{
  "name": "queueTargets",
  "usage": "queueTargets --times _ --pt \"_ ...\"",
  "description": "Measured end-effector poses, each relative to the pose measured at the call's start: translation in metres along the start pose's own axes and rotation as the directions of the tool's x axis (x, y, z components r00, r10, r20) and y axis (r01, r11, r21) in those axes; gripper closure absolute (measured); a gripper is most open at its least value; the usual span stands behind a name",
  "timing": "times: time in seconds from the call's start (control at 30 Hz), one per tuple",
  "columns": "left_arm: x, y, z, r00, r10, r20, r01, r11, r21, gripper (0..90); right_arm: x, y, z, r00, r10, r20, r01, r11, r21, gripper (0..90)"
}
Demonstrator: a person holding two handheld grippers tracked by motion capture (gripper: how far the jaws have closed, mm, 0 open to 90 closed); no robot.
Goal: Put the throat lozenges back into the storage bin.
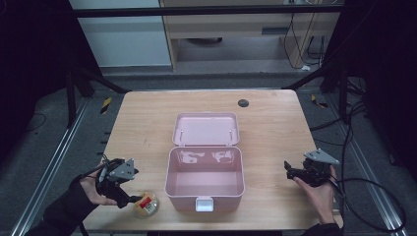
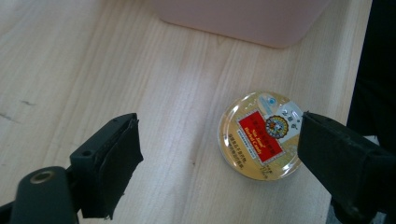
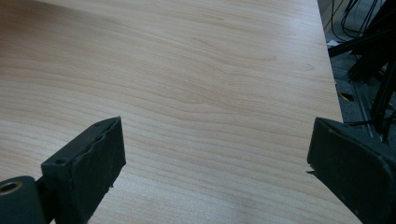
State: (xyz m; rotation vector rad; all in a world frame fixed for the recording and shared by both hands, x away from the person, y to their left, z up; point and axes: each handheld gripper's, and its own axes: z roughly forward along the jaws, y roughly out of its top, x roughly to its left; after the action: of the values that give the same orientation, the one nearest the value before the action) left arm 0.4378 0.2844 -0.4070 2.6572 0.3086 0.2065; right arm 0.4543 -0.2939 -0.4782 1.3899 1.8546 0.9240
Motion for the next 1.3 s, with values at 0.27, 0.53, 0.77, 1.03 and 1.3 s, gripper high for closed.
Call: queueTargets --times 0.27,0.53,0.77,1.03,1.3 --pt "-0.009 0.000 0.010 0.9992 0.027 0.031 -0.028 0.9994 0.023 9.9 0.002 0.000 0.002 0.9999 -0.006 -0.008 0.006 1.000 0.014 4.4" --pt "-0.014 0.001 0.024 0.9958 0.053 0.074 -0.058 0.9960 0.068 8.7 0.002 -0.001 0.003 0.9999 -0.013 -0.009 0.014 1.000 0.024 3.7" --pt "-0.016 0.002 0.035 0.9927 0.068 0.100 -0.078 0.9927 0.092 8.4 0.003 -0.001 0.004 0.9998 -0.018 -0.011 0.018 0.999 0.034 3.4" --pt "-0.019 0.002 0.044 0.9893 0.081 0.121 -0.096 0.9880 0.121 8.6 0.003 -0.002 0.005 0.9995 -0.029 -0.010 0.030 0.999 0.039 3.1" --pt "-0.020 0.002 0.051 0.9875 0.094 0.127 -0.112 0.9838 0.140 7.6 0.004 -0.002 0.006 0.9995 -0.030 -0.011 0.031 0.998 0.047 2.9"
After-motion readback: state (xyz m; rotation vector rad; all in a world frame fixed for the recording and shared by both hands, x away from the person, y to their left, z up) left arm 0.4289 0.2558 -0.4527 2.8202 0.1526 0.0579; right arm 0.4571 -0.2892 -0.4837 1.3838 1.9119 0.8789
